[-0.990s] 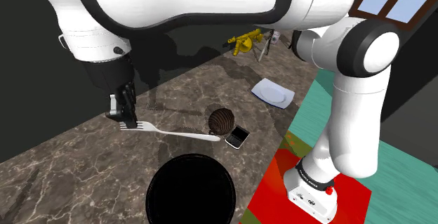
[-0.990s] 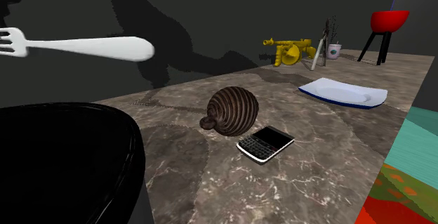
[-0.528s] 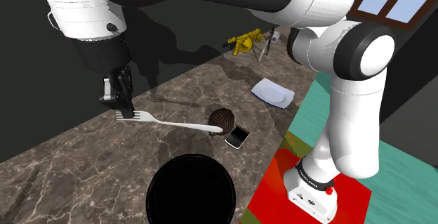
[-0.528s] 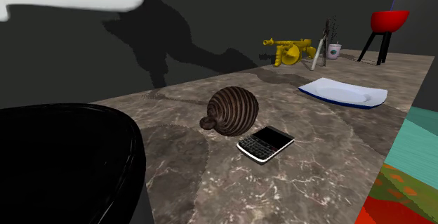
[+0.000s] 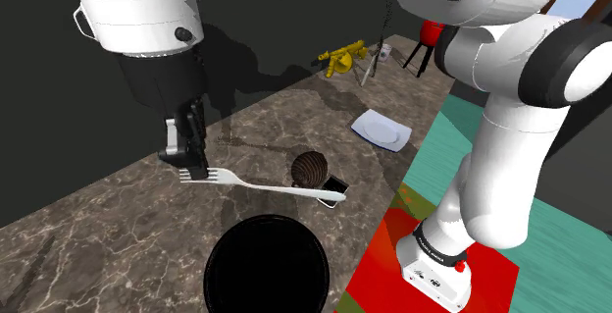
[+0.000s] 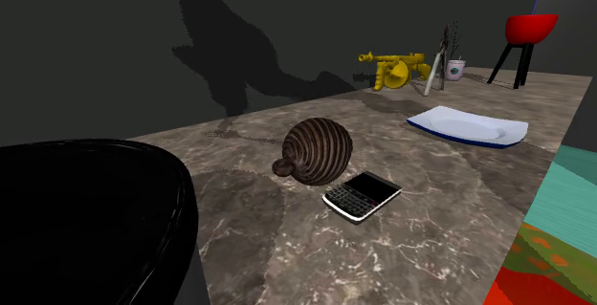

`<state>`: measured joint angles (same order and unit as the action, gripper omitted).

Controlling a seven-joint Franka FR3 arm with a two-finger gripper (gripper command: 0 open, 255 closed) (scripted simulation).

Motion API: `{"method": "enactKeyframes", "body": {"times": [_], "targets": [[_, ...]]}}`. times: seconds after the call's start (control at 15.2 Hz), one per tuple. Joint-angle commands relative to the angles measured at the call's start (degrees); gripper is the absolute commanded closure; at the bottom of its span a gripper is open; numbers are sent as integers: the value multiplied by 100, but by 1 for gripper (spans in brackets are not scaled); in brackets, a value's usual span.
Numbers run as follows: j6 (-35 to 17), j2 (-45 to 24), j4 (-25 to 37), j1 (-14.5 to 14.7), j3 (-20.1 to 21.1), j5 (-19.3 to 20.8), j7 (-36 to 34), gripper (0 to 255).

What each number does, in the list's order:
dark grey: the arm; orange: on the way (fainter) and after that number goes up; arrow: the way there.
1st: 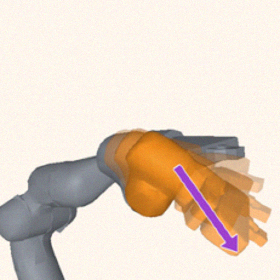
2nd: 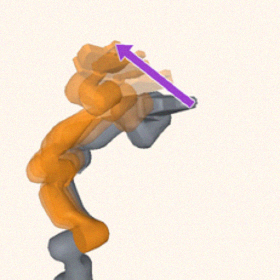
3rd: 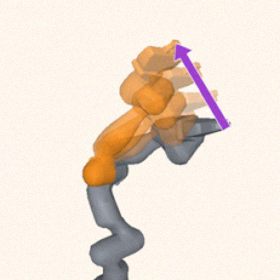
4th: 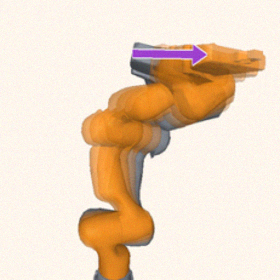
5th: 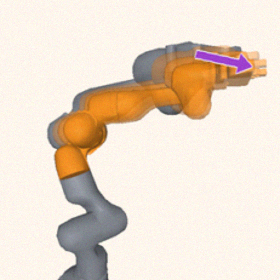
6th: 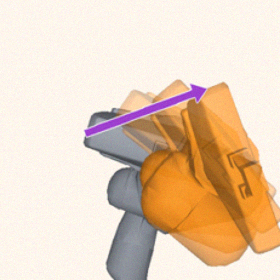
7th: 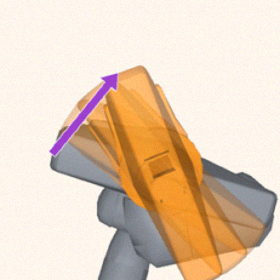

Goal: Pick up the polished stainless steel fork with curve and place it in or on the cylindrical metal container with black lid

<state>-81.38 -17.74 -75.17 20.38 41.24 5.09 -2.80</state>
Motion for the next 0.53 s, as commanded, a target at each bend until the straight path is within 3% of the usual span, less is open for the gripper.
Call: {"method": "enactKeyframes", "body": {"times": [0.0, 0.33, 0.46], "targets": [[-69, 351, -350, -52, 89, -223, -98, 255], [-196, 1207, -1110, -108, 267, -804, -297, 255], [-281, 1271, -1243, -116, 266, -847, -285, 255]]}}
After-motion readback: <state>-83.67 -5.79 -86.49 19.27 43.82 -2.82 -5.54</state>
